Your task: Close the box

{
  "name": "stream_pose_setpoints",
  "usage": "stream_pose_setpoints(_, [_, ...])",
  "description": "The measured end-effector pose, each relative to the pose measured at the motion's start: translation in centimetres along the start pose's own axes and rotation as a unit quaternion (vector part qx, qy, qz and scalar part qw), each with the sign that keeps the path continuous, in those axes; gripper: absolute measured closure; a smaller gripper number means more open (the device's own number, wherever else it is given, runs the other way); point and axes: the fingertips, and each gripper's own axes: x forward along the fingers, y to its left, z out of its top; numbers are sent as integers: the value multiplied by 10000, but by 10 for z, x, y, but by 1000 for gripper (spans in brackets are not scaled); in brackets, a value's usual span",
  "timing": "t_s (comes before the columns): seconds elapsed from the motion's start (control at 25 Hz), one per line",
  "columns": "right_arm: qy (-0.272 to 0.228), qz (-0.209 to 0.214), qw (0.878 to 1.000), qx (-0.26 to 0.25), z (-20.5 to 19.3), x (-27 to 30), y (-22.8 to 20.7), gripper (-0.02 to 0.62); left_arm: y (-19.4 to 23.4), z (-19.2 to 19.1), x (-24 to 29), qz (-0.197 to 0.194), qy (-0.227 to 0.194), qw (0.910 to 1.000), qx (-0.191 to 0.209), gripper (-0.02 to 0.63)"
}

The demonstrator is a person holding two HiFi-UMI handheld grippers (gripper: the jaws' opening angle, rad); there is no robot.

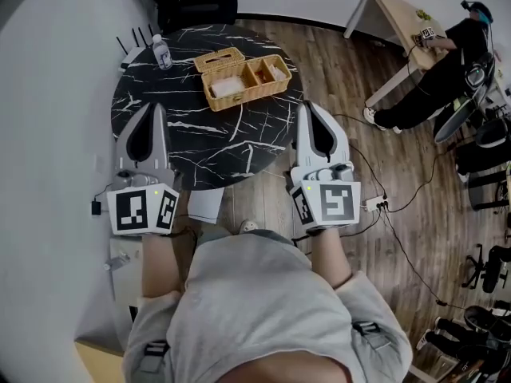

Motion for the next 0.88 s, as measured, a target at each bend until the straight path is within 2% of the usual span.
stream_pose_setpoints(0.32, [35,142,9998,151,-19,33,-17,591,-3,-14,28,79,137,9999,68,546])
stream_pose_setpoints(0.6, [36,146,9997,174,-29,77,-22,591,21,-22,67,117,118,9998,73,548])
stream_pose_setpoints(0.88, [-80,53,9998,163,-28,134,-29,591,47,-23,123,-38,55,9999,101,548])
